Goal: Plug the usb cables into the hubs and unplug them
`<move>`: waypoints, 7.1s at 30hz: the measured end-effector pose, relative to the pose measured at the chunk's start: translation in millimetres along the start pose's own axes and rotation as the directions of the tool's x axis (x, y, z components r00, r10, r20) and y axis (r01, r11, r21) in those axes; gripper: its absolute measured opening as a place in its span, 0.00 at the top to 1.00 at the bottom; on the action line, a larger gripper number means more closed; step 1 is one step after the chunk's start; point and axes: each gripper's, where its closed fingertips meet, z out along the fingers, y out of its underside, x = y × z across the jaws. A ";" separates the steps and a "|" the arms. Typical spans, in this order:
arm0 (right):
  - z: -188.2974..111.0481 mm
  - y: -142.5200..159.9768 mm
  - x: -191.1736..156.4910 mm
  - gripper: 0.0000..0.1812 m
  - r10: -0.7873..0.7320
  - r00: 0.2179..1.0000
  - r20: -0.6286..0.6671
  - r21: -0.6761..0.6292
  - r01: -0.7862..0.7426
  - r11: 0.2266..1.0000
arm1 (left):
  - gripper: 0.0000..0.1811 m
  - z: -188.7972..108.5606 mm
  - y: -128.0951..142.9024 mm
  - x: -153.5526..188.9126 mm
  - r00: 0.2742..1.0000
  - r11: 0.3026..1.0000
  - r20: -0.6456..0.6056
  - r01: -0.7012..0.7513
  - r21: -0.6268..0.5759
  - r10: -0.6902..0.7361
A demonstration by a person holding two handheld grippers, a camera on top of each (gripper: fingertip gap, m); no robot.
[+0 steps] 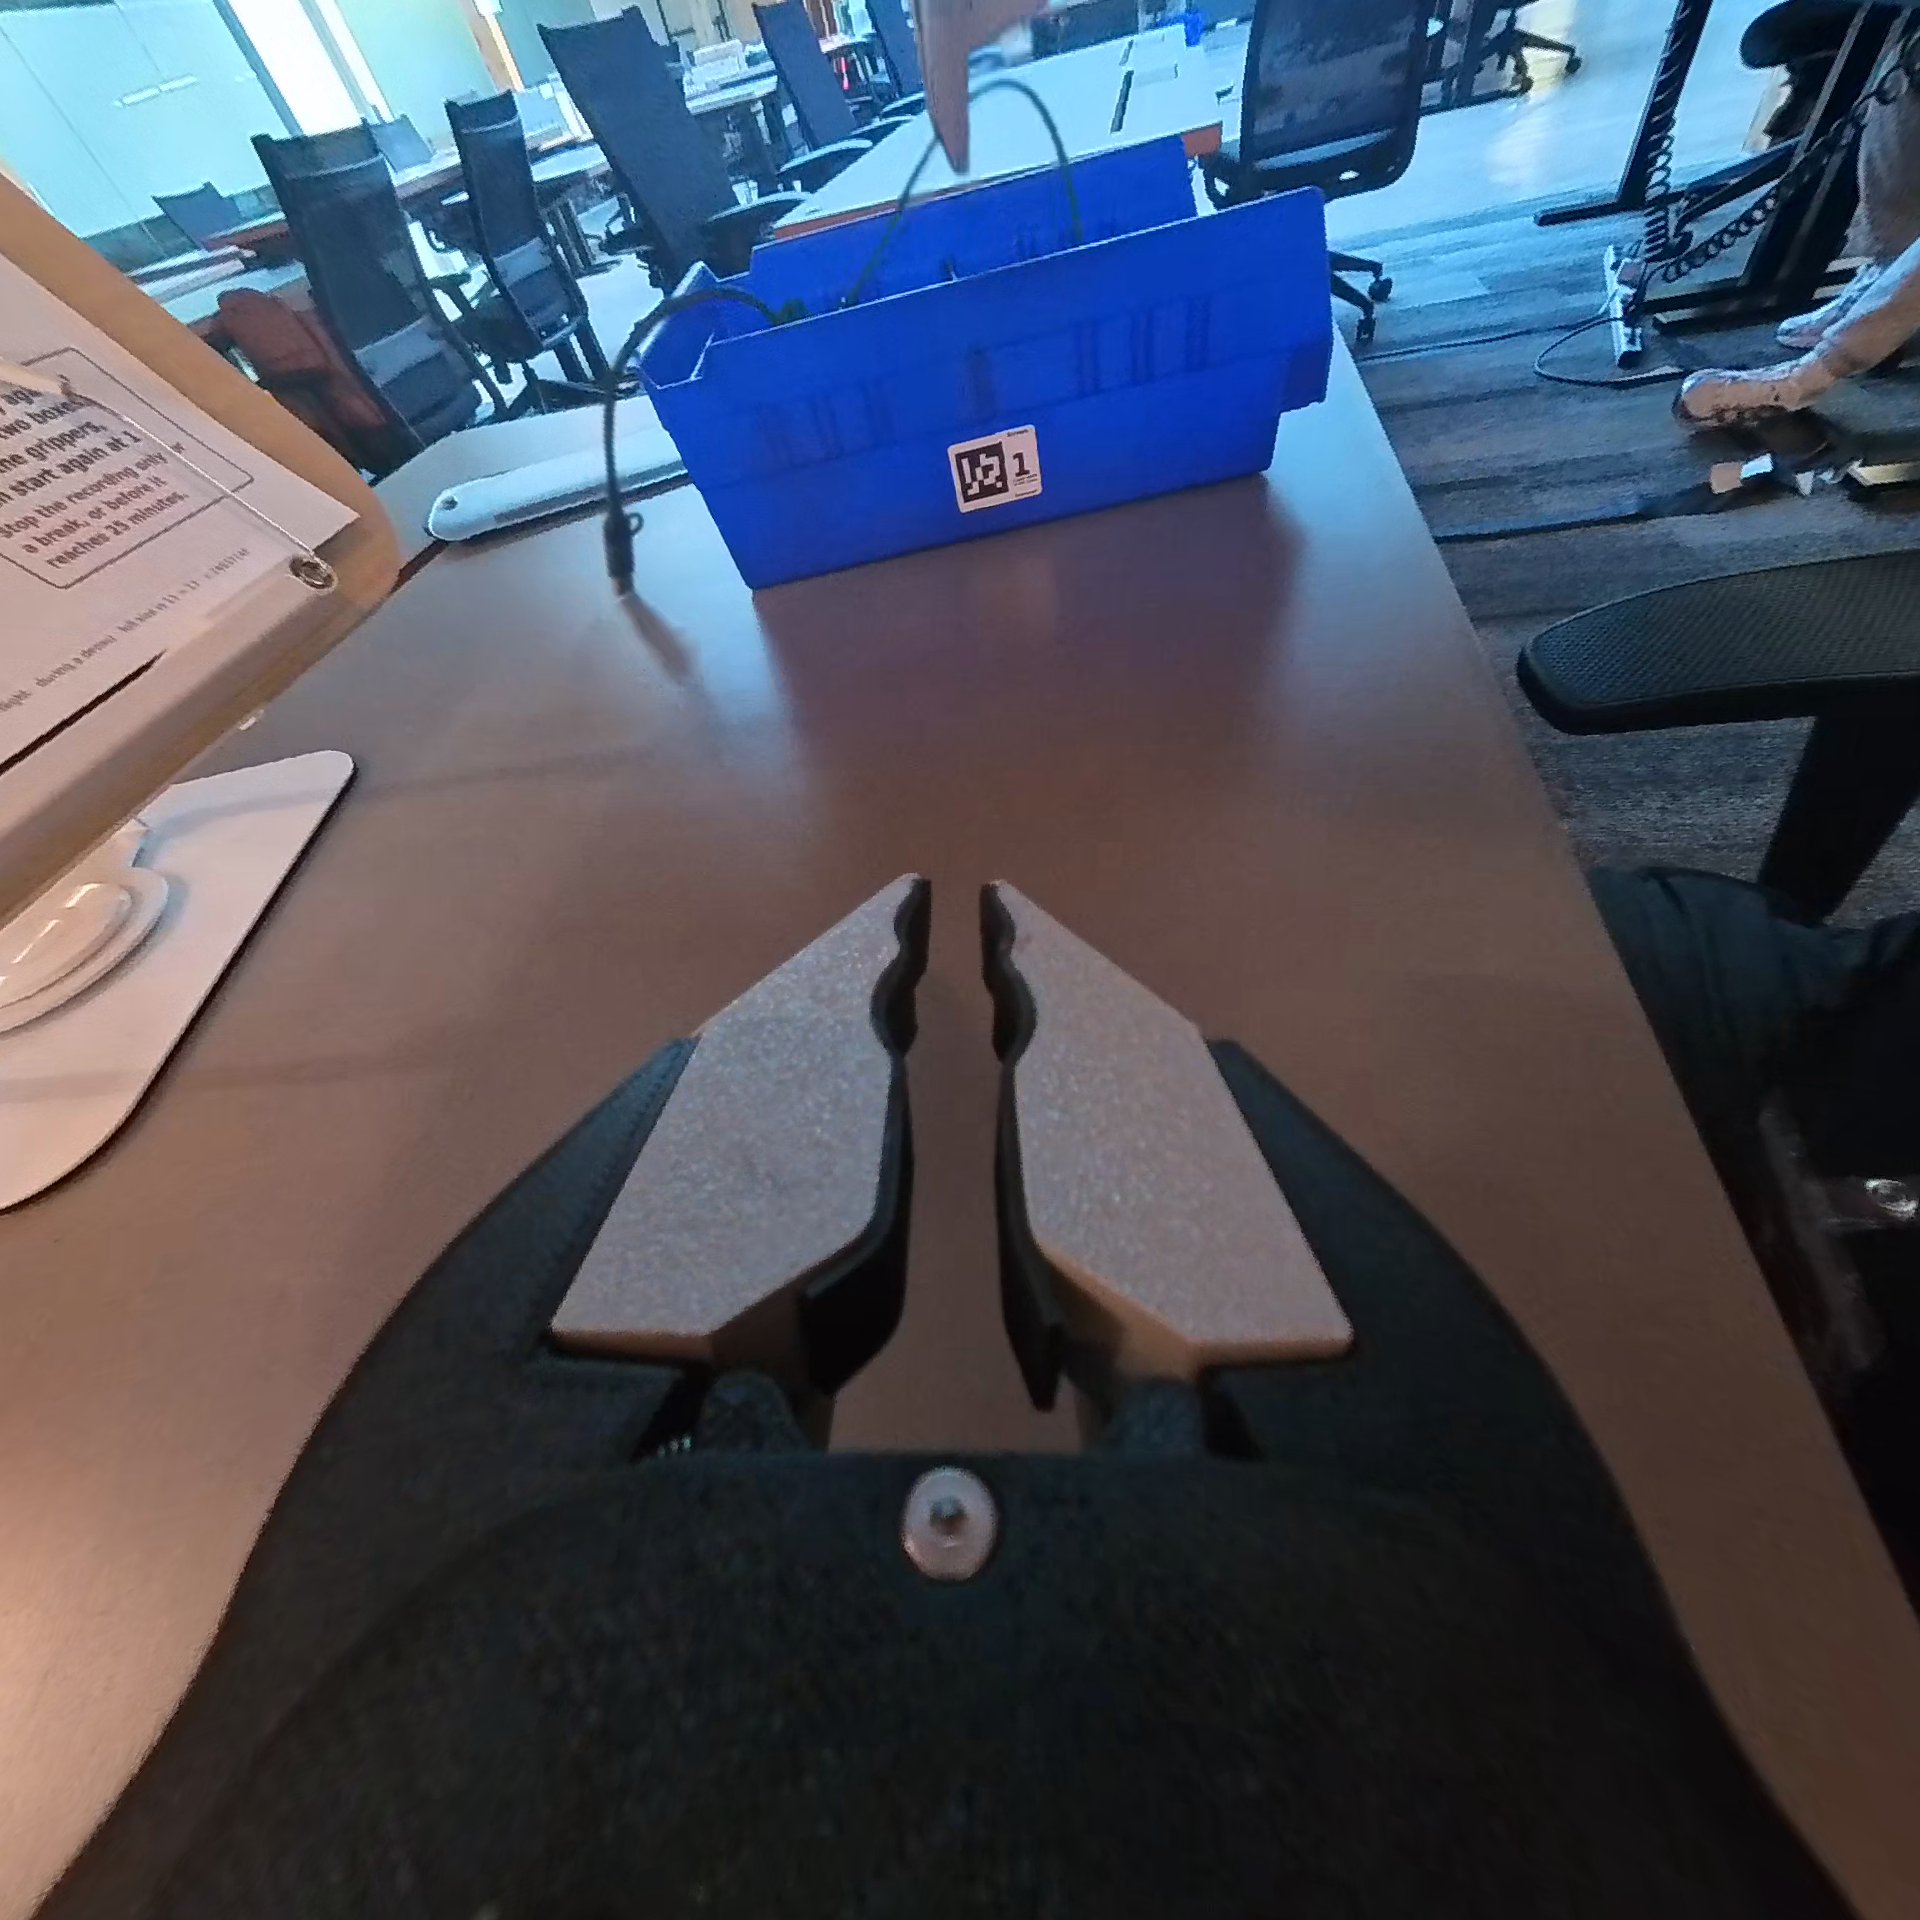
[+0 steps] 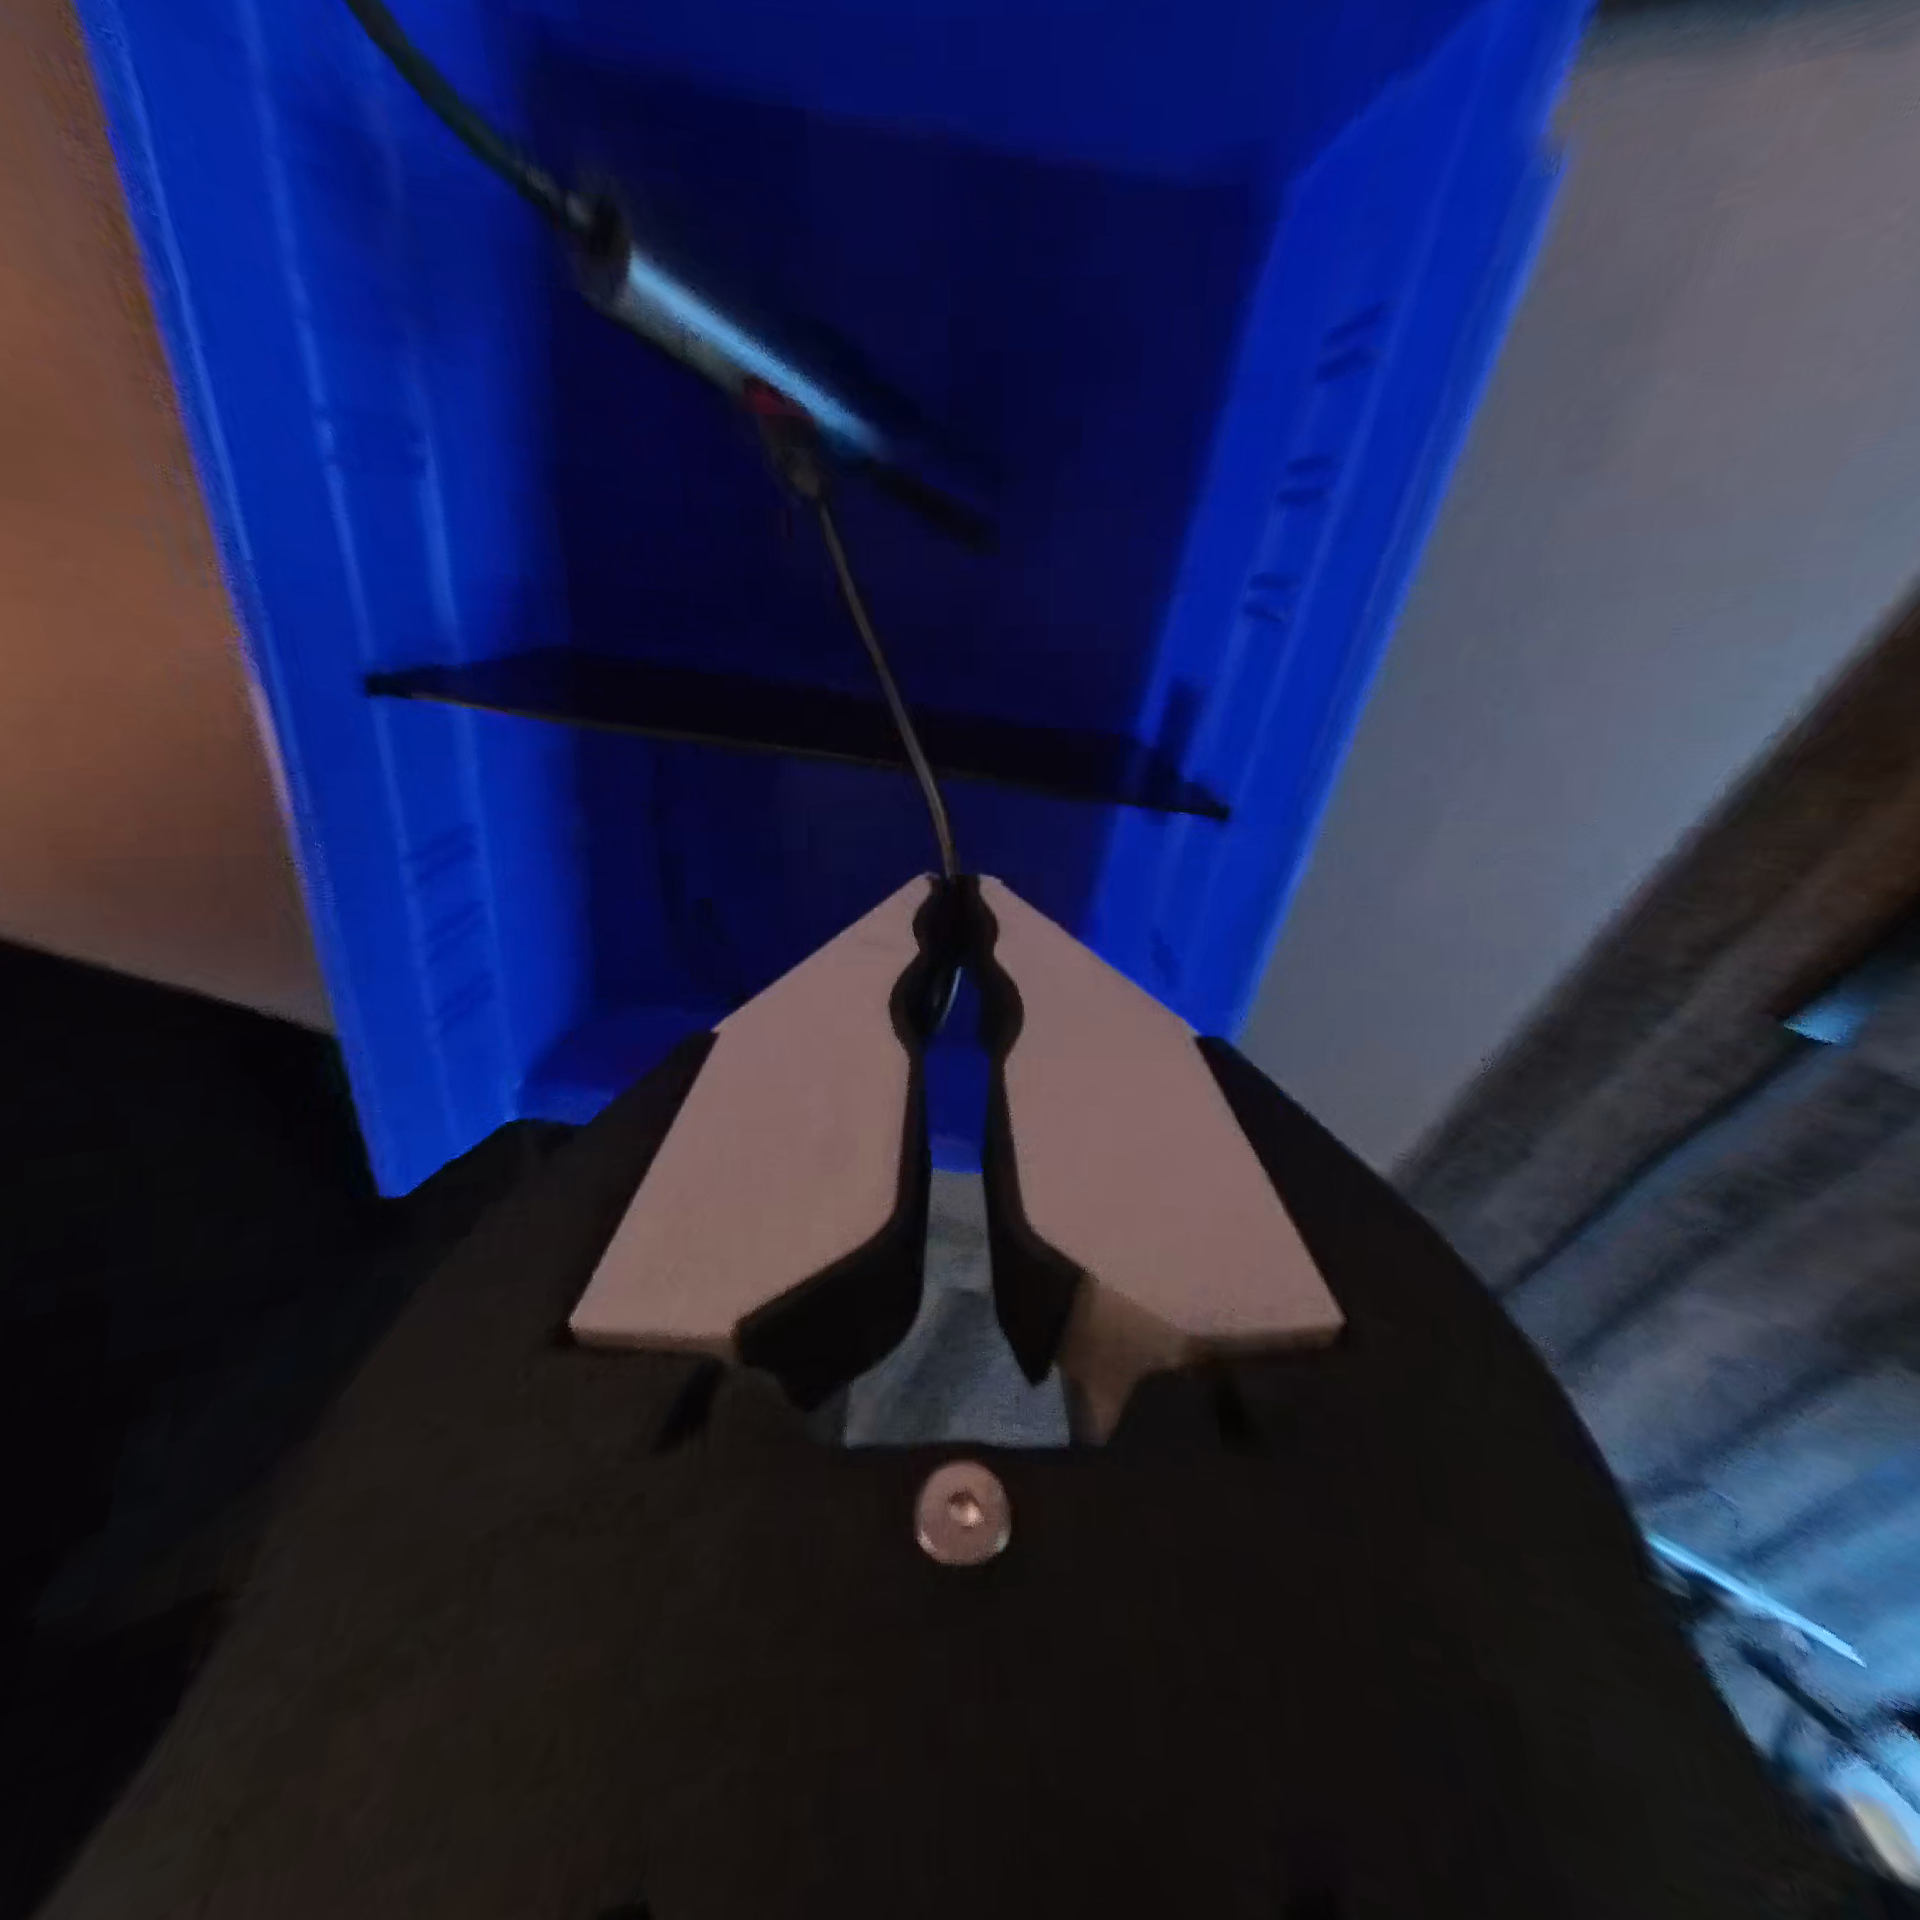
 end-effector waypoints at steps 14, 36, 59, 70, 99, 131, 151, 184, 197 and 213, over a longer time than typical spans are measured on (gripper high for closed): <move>-221.8 -42.9 37.7 1.00 -0.255 0.505 -0.825 -0.114 0.293 0.949 | 0.96 -0.8 0.4 -1.7 1.000 1.000 -0.006 0.023 0.001 -0.023; -262.1 -26.6 50.0 1.00 -0.083 0.526 -0.846 0.029 0.201 0.979 | 0.97 -0.5 3.0 -1.5 1.000 1.000 0.003 0.013 -0.019 -0.013; -191.0 -79.1 36.5 1.00 -0.068 0.601 -0.796 0.078 0.214 0.974 | 0.97 0.3 4.8 -0.1 1.000 0.999 0.002 -0.003 -0.033 0.003; 41.7 -71.5 5.5 1.00 -0.211 0.908 -0.361 -0.046 0.209 0.977 | 0.97 1.5 6.8 2.1 1.000 0.998 0.002 -0.027 -0.049 0.027; -145.0 -68.3 23.1 0.67 0.049 0.940 -0.339 0.448 0.115 0.886 | 0.97 1.1 7.5 -1.1 1.000 0.999 0.004 0.014 -0.050 -0.013; 130.7 -183.6 -343.7 0.72 -0.571 0.811 0.129 0.692 0.339 0.638 | 0.96 -5.6 5.5 -3.7 0.999 1.000 0.028 0.017 -0.021 -0.016; 138.2 -176.8 -341.5 0.68 -0.601 0.799 0.026 0.675 0.430 0.600 | 0.97 -146.8 -120.3 -34.7 0.978 0.974 0.052 0.197 0.111 -0.204; 137.5 -178.9 -355.4 0.72 -0.653 0.756 -0.043 0.678 0.502 0.537 | 0.82 -289.0 151.5 -241.8 0.647 0.371 0.762 0.700 -0.610 0.029; 122.3 -177.9 -360.4 0.70 -0.668 0.743 -0.032 0.736 0.470 0.487 | 0.82 -212.1 -83.8 -217.1 0.474 0.589 0.585 0.159 -0.792 0.658; 37.5 -155.6 -345.3 0.60 -0.764 0.622 0.174 0.921 0.170 0.349 | 0.82 5.7 41.1 -123.6 0.710 0.692 0.474 -0.025 -0.722 0.521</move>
